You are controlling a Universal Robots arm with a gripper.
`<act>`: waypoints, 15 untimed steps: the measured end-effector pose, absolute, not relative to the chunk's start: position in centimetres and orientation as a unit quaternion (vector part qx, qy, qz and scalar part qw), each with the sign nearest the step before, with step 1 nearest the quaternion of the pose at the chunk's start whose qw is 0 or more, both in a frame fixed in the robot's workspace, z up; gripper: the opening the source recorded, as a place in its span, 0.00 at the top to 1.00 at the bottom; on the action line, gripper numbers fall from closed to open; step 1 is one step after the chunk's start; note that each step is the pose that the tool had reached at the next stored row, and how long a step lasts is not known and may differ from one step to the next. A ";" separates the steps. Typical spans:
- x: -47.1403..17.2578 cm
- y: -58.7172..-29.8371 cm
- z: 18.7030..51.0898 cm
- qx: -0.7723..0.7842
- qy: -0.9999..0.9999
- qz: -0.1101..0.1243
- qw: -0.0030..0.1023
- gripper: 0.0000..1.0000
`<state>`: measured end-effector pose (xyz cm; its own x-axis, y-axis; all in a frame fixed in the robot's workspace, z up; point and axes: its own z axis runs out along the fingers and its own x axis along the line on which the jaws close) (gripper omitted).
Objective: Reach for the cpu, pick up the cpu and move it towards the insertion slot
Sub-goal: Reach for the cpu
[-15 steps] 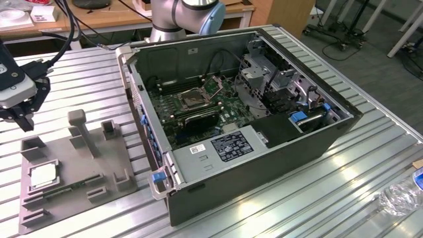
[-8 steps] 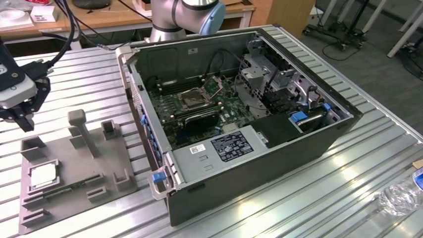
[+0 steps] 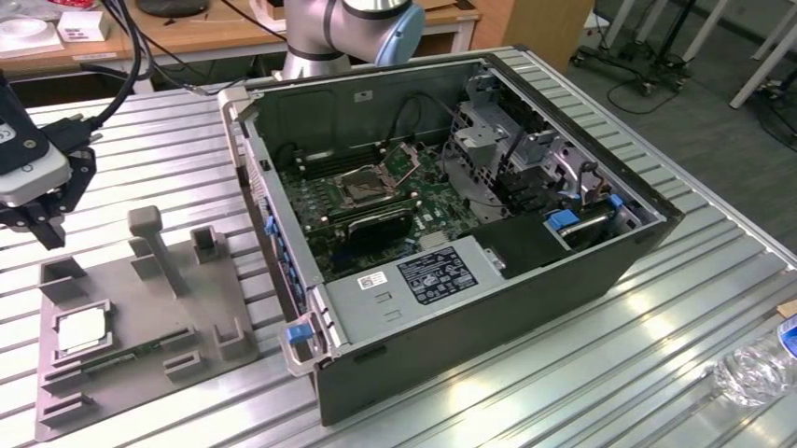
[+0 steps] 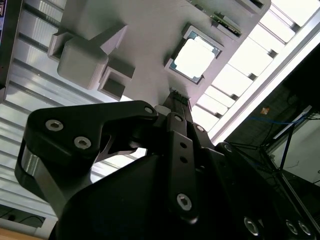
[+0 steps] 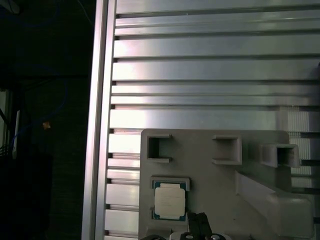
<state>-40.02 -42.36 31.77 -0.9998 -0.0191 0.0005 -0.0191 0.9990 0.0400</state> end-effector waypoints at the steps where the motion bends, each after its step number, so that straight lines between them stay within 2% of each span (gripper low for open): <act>1: -40.0 -42.4 31.8 0.010 -1.000 -0.020 0.000 0.89; 15: -40.0 -42.4 31.6 0.010 -1.000 -0.020 0.000 0.89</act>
<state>-40.02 -42.36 31.62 -0.9998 -0.0191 0.0004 -0.0190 0.9990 0.0400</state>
